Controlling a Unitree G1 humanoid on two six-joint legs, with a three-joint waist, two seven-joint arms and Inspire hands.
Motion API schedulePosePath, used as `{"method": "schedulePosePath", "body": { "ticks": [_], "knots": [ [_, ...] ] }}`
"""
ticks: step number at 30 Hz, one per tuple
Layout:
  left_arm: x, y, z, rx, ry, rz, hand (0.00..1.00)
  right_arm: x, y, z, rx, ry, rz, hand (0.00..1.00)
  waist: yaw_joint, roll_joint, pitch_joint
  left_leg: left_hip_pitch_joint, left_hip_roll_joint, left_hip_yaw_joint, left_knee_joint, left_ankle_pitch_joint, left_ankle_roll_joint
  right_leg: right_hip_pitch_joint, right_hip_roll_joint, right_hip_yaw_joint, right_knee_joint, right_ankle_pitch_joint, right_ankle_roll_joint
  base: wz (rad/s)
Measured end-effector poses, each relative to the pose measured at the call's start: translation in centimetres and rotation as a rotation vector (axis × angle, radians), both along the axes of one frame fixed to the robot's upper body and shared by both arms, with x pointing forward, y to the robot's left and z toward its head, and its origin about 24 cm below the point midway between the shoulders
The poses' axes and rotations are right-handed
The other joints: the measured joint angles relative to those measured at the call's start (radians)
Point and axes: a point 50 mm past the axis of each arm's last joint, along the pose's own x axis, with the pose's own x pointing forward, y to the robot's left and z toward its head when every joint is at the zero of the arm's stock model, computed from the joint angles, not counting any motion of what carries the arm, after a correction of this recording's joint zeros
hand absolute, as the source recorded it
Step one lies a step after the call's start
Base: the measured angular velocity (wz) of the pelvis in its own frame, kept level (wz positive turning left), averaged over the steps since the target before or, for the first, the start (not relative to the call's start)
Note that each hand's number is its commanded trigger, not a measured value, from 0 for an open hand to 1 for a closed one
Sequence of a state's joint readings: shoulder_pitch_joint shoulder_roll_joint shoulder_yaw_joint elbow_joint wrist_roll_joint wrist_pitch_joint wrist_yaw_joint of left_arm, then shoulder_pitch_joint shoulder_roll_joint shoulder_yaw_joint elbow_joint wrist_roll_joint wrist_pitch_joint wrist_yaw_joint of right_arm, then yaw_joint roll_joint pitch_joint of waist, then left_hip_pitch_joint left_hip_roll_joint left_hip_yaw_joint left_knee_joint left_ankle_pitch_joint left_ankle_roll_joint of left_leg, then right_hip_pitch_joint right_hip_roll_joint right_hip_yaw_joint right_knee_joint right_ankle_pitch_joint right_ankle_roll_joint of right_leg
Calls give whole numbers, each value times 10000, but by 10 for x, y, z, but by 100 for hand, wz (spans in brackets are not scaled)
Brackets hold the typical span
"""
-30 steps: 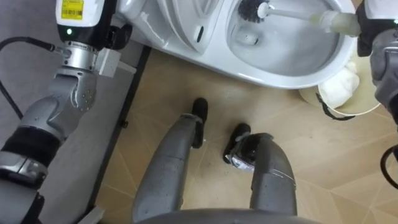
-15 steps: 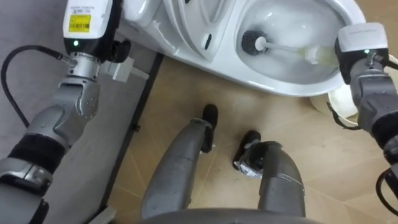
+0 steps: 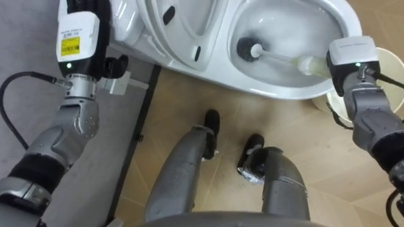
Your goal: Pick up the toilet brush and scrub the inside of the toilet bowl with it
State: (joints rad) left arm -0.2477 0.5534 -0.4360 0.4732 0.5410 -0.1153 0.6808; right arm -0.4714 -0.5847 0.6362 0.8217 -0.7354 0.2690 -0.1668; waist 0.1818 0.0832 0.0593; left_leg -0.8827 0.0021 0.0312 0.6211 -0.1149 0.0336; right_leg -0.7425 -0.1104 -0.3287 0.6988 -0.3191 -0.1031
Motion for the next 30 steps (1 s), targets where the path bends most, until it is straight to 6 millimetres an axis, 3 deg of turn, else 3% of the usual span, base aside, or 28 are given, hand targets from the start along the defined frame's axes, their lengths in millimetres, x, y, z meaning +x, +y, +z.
{"method": "schedulePosePath", "body": {
  "ticks": [4,5,6,9,14,17,19,23,26,30],
  "knots": [
    [3,6,8,369,-390,81,0,9,-9,7,1901,-567,-899,100,-88,-618,24,-209,-5,239,62,52,53,-537,-214,269,547,-112,-43,-6],
    [3,8,12,431,-625,235,0,19,-11,21,2527,-1213,-1168,100,-272,-697,24,-362,-85,243,88,121,82,-736,-317,273,729,-142,-44,12],
    [3,10,15,526,-805,350,0,29,-15,36,2805,-1976,-1461,100,-437,-800,78,-434,-152,319,115,184,116,-880,-442,294,939,-176,-44,14],
    [6,10,19,822,-947,448,0,40,-26,61,2415,-2822,-1565,100,-565,-1032,101,-562,-163,326,325,217,165,-1007,-532,271,1180,-209,-48,3],
    [6,10,19,1172,-938,527,0,45,-20,71,1831,-3044,-777,100,-668,-1128,94,-500,-150,359,360,213,205,-956,-543,309,1177,-120,39,-4],
    [8,9,19,1244,-734,436,0,41,-8,59,1338,-2716,-84,100,-468,-1094,89,-359,-157,394,283,146,260,-840,-526,379,1164,-94,92,-7],
    [7,7,16,1256,-463,328,0,35,0,49,943,-2474,390,100,-349,-938,82,-275,-142,328,315,120,249,-672,-497,276,1067,-97,115,4],
    [6,0,8,1126,-31,110,0,20,7,29,-470,-1541,1169,100,-46,-260,91,-136,-127,59,230,97,212,-314,-282,74,604,-21,197,0],
    [5,-1,5,998,129,36,0,10,12,13,-1015,-916,1352,100,103,15,45,-143,-78,82,180,101,201,-335,-265,72,533,21,219,-1],
    [-2,4,-1,616,251,179,0,5,22,13,-942,-884,1626,100,110,69,29,-143,58,110,182,51,113,-240,-46,53,299,118,1,-6]
  ]
}}
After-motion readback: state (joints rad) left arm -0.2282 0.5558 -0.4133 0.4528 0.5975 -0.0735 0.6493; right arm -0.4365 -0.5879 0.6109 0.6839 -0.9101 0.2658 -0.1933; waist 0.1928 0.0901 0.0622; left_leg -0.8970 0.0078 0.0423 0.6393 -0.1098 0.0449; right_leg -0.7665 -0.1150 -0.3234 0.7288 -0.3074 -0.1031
